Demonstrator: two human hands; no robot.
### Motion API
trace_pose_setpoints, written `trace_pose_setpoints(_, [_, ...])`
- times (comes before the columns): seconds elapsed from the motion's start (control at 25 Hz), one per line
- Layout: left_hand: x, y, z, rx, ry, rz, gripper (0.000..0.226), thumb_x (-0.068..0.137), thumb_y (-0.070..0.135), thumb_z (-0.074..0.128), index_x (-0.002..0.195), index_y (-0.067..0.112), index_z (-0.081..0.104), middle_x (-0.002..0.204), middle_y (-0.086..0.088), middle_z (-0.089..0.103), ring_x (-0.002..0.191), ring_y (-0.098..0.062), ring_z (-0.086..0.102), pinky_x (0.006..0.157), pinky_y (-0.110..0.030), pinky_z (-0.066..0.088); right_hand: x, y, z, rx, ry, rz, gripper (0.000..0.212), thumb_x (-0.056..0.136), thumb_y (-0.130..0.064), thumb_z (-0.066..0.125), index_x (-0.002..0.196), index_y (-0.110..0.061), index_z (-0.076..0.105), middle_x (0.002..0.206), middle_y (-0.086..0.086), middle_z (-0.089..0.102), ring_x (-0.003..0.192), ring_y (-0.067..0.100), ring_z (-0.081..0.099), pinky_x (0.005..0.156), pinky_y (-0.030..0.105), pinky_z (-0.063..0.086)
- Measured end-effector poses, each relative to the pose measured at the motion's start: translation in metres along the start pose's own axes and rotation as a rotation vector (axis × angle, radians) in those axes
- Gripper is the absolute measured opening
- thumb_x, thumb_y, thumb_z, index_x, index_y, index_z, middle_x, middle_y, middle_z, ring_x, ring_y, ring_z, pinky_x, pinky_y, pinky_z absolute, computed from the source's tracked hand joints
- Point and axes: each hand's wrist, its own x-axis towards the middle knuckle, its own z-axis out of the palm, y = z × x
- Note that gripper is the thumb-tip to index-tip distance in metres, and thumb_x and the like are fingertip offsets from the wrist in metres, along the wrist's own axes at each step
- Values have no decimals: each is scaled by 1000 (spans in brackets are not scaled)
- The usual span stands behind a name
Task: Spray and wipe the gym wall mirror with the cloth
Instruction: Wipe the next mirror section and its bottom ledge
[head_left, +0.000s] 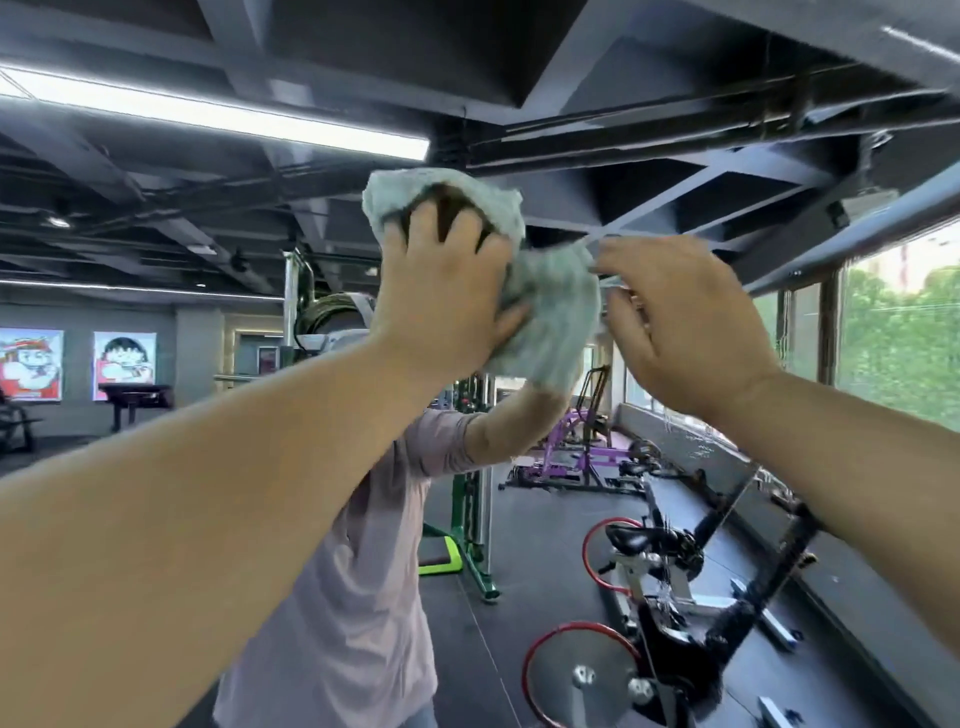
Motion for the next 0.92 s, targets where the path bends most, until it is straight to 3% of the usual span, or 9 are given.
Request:
trace_pose_setpoints(0.12, [-50,-17,23,-47,-59,419,32,87,26,44,113,9,47,129,-30,51,103,-44,56,93,-52,45,-14,-2,5,39,34,101,34,90,-22,40,112,-9,63,118,9,64,109,30,53,96,39,40])
trace_pose_setpoints(0.2, [-40,-49,23,118,-80,534,47,86,16,37,132,9,34,132,-34,47,108,-47,54,94,-55,44,-24,-2,7,43,-4,107,33,90,-20,42,113,-10,62,118,9,64,109,30,53,95,42,42])
trace_pose_setpoints(0.36, [39,-47,6,203,-111,-4,58,103,33,24,154,11,6,156,-29,12,144,-43,14,118,-52,12,-36,15,10,37,-50,185,41,89,-19,39,123,-11,59,134,8,56,122,28,48,102,42,38])
trace_pose_setpoints(0.44, [50,-2,12,159,-145,-72,60,103,37,25,154,15,3,160,-22,3,148,-36,5,119,-49,4,-36,28,10,14,-59,216,46,90,-20,36,132,-13,54,146,7,46,131,27,41,108,42,33])
trace_pose_setpoints(0.52, [22,41,33,134,-110,123,57,102,37,32,152,13,17,157,-20,21,145,-35,19,119,-49,9,-33,38,11,37,-64,219,51,93,-21,32,141,-14,46,155,5,34,140,25,32,115,40,25])
trace_pose_setpoints(0.6, [-36,59,48,94,-108,360,50,98,34,39,141,10,41,135,-17,51,124,-35,44,112,-48,25,-30,44,15,119,-72,211,51,97,-19,30,147,-14,38,159,3,24,146,21,20,120,38,18])
trace_pose_setpoints(0.72, [-87,26,33,79,-177,442,47,93,37,39,128,7,50,109,-16,57,99,-34,48,97,-47,36,-39,50,29,140,-109,112,51,100,-14,31,151,-11,29,161,5,17,149,20,11,121,35,9])
trace_pose_setpoints(0.84, [-45,-22,12,263,-75,69,61,98,41,26,139,-3,38,114,-33,52,102,-47,50,88,-55,40,-54,63,43,156,-90,20,53,96,-17,27,149,-9,34,158,8,25,147,24,19,121,38,13])
trace_pose_setpoints(0.92, [-6,-13,14,287,-44,-262,64,100,40,22,149,-1,19,142,-39,31,130,-52,32,106,-59,28,-60,72,47,204,-4,-18,48,90,-17,31,130,-6,56,140,13,50,132,31,41,112,41,30])
